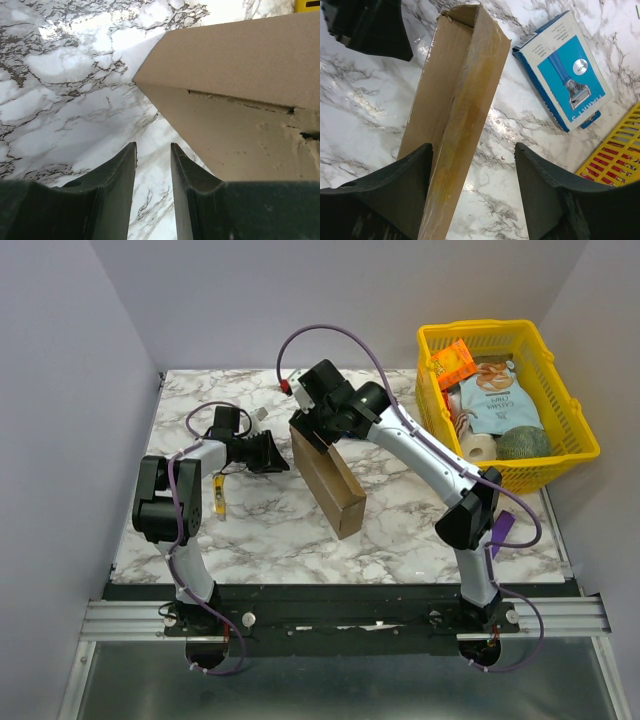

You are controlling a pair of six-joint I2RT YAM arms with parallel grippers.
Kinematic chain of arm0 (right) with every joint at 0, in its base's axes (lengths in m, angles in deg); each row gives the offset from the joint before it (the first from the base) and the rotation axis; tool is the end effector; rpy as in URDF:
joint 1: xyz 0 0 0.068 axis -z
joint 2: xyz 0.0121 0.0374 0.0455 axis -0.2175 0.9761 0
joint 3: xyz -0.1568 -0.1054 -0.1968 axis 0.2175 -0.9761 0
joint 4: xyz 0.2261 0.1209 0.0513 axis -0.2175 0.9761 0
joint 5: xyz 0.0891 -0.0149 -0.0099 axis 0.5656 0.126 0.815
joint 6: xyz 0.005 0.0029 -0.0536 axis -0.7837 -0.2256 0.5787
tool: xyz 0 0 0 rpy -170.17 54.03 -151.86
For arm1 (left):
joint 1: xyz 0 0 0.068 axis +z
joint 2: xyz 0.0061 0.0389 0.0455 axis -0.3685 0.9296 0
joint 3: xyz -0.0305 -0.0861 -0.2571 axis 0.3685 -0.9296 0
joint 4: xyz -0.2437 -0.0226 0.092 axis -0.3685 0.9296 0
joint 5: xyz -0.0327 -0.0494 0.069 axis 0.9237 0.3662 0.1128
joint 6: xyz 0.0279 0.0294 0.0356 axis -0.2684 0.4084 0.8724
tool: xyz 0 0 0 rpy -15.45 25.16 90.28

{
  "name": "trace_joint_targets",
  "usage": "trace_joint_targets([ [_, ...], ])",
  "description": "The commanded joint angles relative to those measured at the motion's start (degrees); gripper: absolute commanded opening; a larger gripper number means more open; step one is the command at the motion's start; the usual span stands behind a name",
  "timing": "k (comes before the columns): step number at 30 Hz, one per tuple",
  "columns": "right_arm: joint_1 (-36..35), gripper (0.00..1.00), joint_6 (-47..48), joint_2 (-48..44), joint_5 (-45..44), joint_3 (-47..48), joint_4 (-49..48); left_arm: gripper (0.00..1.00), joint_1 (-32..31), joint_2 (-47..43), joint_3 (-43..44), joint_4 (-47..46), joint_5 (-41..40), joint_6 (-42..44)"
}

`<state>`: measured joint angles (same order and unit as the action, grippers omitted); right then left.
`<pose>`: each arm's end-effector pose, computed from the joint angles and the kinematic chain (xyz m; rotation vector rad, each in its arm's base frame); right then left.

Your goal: Unpack the express box

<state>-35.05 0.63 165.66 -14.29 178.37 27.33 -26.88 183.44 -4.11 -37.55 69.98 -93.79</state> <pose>0.3027 0.3211 0.3687 -1.0834 2.1655 0.0565 0.3723 -0.0578 0.1634 -0.0122 2.4865 -1.0873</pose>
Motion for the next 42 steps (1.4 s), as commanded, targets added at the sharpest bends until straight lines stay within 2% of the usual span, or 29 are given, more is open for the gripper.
trace_joint_targets([
  [1,-0.5,0.70,1.6,0.5,-3.0,-1.1,0.8,0.42,0.0,-2.4,-0.8,-1.0,0.6,-0.6],
  [4,-0.5,0.66,2.5,0.1,-2.6,-2.2,1.5,0.42,0.0,-2.1,-0.4,-0.9,0.7,-0.7],
  [6,-0.5,0.50,2.6,0.2,-2.1,-2.6,2.0,0.42,0.0,-1.9,0.1,-0.6,0.8,-0.8],
  [7,-0.4,0.40,2.9,0.0,-1.5,-2.5,2.5,0.42,0.0,-1.6,0.3,-0.5,0.9,-0.9],
  [8,-0.4,0.06,2.7,-0.2,-0.6,-2.4,2.7,0.42,0.0,-1.5,0.6,-0.4,0.9,-0.9],
  [9,-0.3,0.00,2.3,-0.3,-0.4,-2.4,2.7,0.42,0.0,-1.4,0.8,-0.4,1.2,-1.0],
  [14,1.2,0.00,2.1,-0.5,-0.2,-0.8,4.3,0.42,0.0,-1.1,2.1,0.0,1.8,-1.3],
  [20,7.2,0.00,-0.7,-0.8,0.8,9.0,6.0,0.42,0.6,-3.0,4.5,3.6,1.6,1.3],
  [25,11.3,0.00,-5.2,-4.2,4.2,8.8,5.6,0.41,1.4,-6.3,5.4,4.9,1.8,3.8],
  [35,11.9,0.00,-8.3,-5.1,11.2,10.0,6.6,0.40,2.5,-10.6,5.8,8.7,-0.1,9.3],
  [42,14.7,0.00,-8.9,-3.4,29.4,11.2,7.1,0.41,1.9,-12.7,6.6,3.0,7.1,8.1],
])
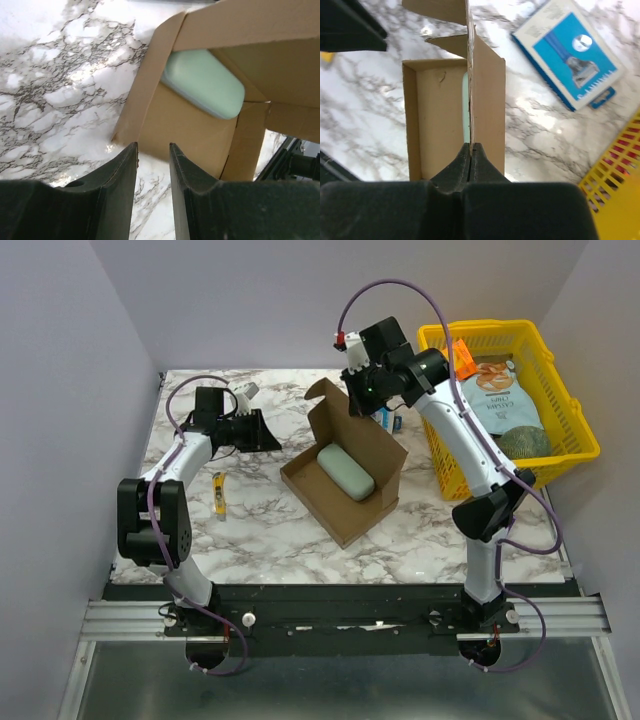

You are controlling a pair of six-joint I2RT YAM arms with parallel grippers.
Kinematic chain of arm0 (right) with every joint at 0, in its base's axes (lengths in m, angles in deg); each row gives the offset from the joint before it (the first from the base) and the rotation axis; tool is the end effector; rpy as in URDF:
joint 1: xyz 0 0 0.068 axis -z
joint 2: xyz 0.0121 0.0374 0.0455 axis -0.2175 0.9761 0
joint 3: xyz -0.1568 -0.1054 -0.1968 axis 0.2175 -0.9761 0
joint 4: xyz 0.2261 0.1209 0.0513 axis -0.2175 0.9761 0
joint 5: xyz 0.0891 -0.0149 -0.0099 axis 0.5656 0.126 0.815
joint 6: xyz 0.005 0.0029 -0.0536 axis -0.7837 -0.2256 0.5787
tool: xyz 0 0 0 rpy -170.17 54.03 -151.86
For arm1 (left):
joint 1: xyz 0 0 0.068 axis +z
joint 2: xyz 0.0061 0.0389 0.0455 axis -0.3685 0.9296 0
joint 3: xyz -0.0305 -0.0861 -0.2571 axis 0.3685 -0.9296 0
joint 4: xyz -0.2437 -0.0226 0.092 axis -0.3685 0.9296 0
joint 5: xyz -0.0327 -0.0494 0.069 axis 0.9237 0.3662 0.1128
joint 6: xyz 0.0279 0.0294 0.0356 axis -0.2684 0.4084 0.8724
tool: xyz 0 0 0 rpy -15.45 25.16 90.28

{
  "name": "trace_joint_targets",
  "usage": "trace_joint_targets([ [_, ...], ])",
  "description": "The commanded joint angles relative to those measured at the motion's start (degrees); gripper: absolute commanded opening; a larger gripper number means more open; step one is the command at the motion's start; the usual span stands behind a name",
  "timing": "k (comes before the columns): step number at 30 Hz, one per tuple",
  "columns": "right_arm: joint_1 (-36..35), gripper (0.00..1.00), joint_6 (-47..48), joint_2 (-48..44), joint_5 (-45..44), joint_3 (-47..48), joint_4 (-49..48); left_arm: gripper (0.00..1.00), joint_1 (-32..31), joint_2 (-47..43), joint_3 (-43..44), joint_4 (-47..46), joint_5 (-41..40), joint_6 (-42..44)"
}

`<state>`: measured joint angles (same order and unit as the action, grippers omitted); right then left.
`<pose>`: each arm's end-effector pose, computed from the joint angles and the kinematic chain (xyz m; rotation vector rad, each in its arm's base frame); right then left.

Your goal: Unpack the express box

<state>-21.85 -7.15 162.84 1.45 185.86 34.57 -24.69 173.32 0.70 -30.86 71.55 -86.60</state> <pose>0.3384 0.2350 0.4172 -0.7879 2.2854 0.3536 0.3631 -0.0437 0.2436 0.1739 2.3034 -1.0182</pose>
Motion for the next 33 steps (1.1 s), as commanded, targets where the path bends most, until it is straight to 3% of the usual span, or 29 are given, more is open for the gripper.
trace_joint_targets([
  [1,2.5,0.00,-0.7,0.0,15.5,3.8,-0.2,0.43,-0.3,-3.9,2.0,-5.3,6.5,1.3],
  [5,4.3,0.00,0.4,1.1,19.3,3.9,-0.3,0.51,-0.3,-8.5,0.7,-14.9,8.4,3.3],
  [9,4.7,0.00,2.0,2.2,22.8,5.3,-1.0,0.54,-0.3,-6.7,5.2,-8.8,8.5,5.8],
  [13,4.9,0.00,4.7,2.7,28.4,4.6,-4.8,0.54,-0.3,-7.3,3.9,-11.2,7.2,4.6],
  [19,7.9,0.00,-1.1,5.5,22.9,5.1,-9.6,0.53,-0.6,-8.4,3.0,-12.1,7.2,3.3],
  [28,13.0,0.00,-3.5,5.5,25.4,1.2,-9.2,0.45,-3.9,-13.0,-7.6,-4.2,4.2,20.3],
  [33,13.8,0.01,-3.8,7.0,26.6,0.4,-8.5,0.44,-11.9,-9.8,-8.5,0.1,-0.4,26.1],
])
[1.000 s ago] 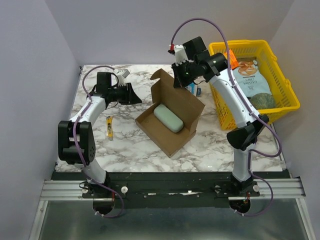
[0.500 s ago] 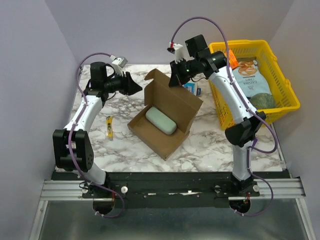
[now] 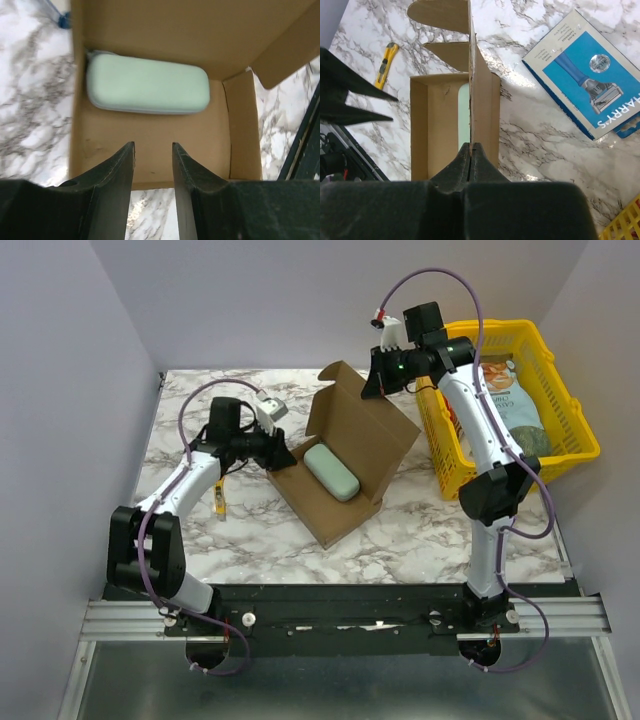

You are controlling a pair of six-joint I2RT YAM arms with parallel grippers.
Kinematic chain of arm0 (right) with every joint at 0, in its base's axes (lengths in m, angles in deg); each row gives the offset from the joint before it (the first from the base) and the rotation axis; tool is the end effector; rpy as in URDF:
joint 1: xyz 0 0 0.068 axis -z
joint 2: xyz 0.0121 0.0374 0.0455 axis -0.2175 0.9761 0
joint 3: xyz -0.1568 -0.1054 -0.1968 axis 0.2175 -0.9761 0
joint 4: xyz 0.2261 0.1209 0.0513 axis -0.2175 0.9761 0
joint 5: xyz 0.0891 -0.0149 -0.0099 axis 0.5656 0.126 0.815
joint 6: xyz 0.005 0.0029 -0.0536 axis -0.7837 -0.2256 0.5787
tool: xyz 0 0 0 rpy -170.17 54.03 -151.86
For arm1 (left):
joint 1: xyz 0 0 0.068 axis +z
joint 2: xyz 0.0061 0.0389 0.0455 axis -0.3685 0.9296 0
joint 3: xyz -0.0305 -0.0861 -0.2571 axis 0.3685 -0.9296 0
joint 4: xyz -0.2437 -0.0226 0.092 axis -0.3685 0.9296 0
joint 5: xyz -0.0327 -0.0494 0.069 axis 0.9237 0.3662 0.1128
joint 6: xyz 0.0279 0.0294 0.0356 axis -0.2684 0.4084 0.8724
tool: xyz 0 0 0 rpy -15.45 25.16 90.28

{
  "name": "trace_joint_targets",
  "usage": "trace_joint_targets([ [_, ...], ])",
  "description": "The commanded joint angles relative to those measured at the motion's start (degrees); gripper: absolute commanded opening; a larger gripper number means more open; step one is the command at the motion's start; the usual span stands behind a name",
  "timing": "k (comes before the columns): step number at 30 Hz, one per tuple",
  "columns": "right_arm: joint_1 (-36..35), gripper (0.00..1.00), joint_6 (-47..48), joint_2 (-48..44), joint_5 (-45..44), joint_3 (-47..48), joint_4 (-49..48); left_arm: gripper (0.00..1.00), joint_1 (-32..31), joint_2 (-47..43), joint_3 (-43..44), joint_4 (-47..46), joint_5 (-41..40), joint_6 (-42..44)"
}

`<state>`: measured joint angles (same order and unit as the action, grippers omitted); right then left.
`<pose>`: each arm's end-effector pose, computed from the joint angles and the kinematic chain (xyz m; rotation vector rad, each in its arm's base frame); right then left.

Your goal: Unpack the express box

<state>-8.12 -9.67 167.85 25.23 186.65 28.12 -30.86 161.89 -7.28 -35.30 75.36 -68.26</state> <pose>0.4082 0.1720 0.3969 -0.6505 2.2683 0.7574 0.3150 -0.0774 0.2705 0.7102 2.0120 -0.9352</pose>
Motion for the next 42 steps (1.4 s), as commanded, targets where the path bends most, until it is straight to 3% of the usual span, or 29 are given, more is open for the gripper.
trace_joint_targets([
  [1,0.4,0.00,-1.2,2.2,2.6,-0.1,-2.0,0.44,-6.6,3.1,-0.4,4.3,-5.4,7.8],
  [5,1.5,0.01,-1.2,3.5,2.2,0.7,-1.8,0.43,-9.8,7.3,1.9,4.7,-8.6,8.8],
  [10,4.0,0.00,-1.1,4.0,2.4,0.4,-1.6,0.41,-10.4,14.0,6.2,11.6,-11.5,13.5],
  [19,9.8,0.04,2.3,6.9,-2.7,2.4,-1.6,0.35,-10.4,16.2,5.2,16.2,-14.7,18.9],
  [20,10.1,0.06,3.3,7.2,-3.5,2.5,-1.7,0.35,-10.4,16.4,5.5,16.6,-14.6,19.2],
  [24,10.1,0.37,3.2,8.9,-5.2,3.1,-2.6,0.33,-10.4,16.5,6.0,17.3,-14.5,19.9],
  [30,8.7,0.62,4.6,9.7,-12.8,5.6,-3.3,0.33,-10.4,17.4,8.5,18.1,-13.5,19.3],
  [37,4.4,0.67,7.5,3.3,-22.2,11.2,-9.5,0.33,-10.4,17.3,11.6,17.0,-7.6,14.4],
  [42,-3.2,0.65,12.4,-3.5,-16.1,5.2,-12.4,0.34,-9.8,16.1,13.4,16.8,-4.8,10.8],
])
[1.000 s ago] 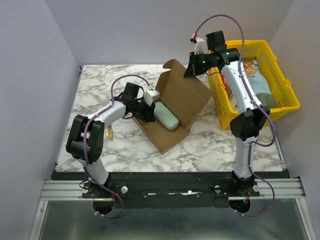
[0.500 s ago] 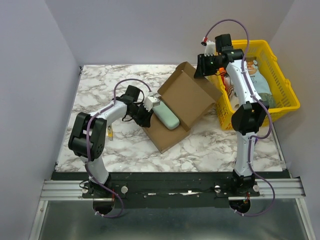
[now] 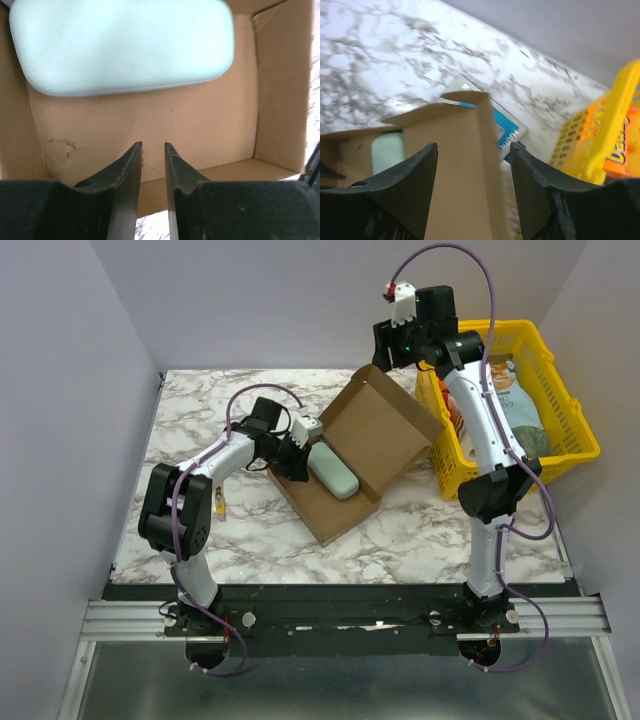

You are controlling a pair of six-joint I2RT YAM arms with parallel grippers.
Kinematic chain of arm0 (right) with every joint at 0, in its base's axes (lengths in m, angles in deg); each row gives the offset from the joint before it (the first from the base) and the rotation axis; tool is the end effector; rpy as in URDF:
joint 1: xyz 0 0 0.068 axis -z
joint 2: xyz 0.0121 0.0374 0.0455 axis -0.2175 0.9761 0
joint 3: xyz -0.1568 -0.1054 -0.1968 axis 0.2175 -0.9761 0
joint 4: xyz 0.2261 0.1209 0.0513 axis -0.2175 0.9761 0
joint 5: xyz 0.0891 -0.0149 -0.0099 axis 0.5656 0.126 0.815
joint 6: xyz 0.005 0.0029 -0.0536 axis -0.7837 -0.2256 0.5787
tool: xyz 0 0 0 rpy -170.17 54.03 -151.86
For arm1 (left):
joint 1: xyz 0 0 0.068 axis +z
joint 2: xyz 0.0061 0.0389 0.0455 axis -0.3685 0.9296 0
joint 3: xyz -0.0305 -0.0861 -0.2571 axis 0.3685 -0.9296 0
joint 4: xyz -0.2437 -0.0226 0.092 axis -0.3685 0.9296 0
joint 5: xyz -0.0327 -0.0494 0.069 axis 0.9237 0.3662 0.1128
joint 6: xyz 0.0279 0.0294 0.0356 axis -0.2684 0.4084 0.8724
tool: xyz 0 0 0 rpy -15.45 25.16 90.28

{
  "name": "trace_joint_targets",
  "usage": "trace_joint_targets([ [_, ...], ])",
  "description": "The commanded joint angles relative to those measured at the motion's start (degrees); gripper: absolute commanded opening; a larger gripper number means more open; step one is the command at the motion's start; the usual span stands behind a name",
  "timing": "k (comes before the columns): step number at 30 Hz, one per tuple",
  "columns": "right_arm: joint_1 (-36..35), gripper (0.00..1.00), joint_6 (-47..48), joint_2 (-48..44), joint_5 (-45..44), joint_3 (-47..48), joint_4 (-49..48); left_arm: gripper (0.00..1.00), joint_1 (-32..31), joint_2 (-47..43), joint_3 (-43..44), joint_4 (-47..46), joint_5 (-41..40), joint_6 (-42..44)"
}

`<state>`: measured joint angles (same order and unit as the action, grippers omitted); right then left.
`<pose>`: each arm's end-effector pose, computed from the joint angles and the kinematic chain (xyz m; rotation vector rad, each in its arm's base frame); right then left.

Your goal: Unpack the express box

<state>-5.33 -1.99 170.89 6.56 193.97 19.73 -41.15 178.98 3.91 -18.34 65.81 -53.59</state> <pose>0.4379 0.1475 0.4217 -0.5564 2.0616 0.2858 0.3398 -0.1433 0.2112 1.0597 2.2758 -0.8380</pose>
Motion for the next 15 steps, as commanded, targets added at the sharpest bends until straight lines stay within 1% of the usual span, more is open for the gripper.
trace_joint_targets([
  [1,-7.1,0.64,4.4,-6.6,4.2,-3.8,-2.3,0.34,0.7,-1.2,2.4,-0.3,4.7,-4.8],
  [2,-8.9,0.64,3.7,-6.8,4.6,-5.2,-1.5,0.34,1.1,-1.8,2.7,-0.4,4.2,-6.4],
  [3,-9.6,0.64,3.8,-6.9,5.1,-7.1,-0.7,0.36,1.5,-2.0,3.6,-0.6,3.1,-10.4],
  [4,-10.4,0.65,4.0,-7.1,5.1,-8.9,0.4,0.37,2.5,-2.2,4.4,-0.1,-0.4,-13.1],
  [5,-11.7,0.66,4.6,-7.1,4.7,-12.7,0.8,0.39,3.3,-2.3,5.3,0.6,-2.0,-15.2],
  [6,-12.3,0.68,4.9,-7.0,4.8,-14.4,1.1,0.46,4.1,-2.5,6.8,1.5,-2.9,-16.6],
  [7,-12.7,0.68,5.1,-6.8,6.5,-15.8,1.8,0.48,5.5,-3.5,7.2,2.8,-4.1,-18.5],
  [8,-13.0,0.69,4.7,-6.6,7.3,-18.6,2.3,0.49,6.3,-4.4,7.1,2.7,-5.6,-19.2],
  [11,-13.6,0.74,2.7,-5.4,8.7,-22.4,2.7,0.52,9.5,-6.7,7.2,3.8,-7.4,-19.9],
  [13,-14.0,0.82,2.4,-4.4,9.1,-24.5,2.8,0.55,10.8,-7.3,7.8,5.5,-8.6,-21.6],
  [15,-14.5,0.99,2.1,-2.6,9.1,-24.5,2.6,0.55,12.3,-8.2,7.4,6.0,-8.9,-21.5],
])
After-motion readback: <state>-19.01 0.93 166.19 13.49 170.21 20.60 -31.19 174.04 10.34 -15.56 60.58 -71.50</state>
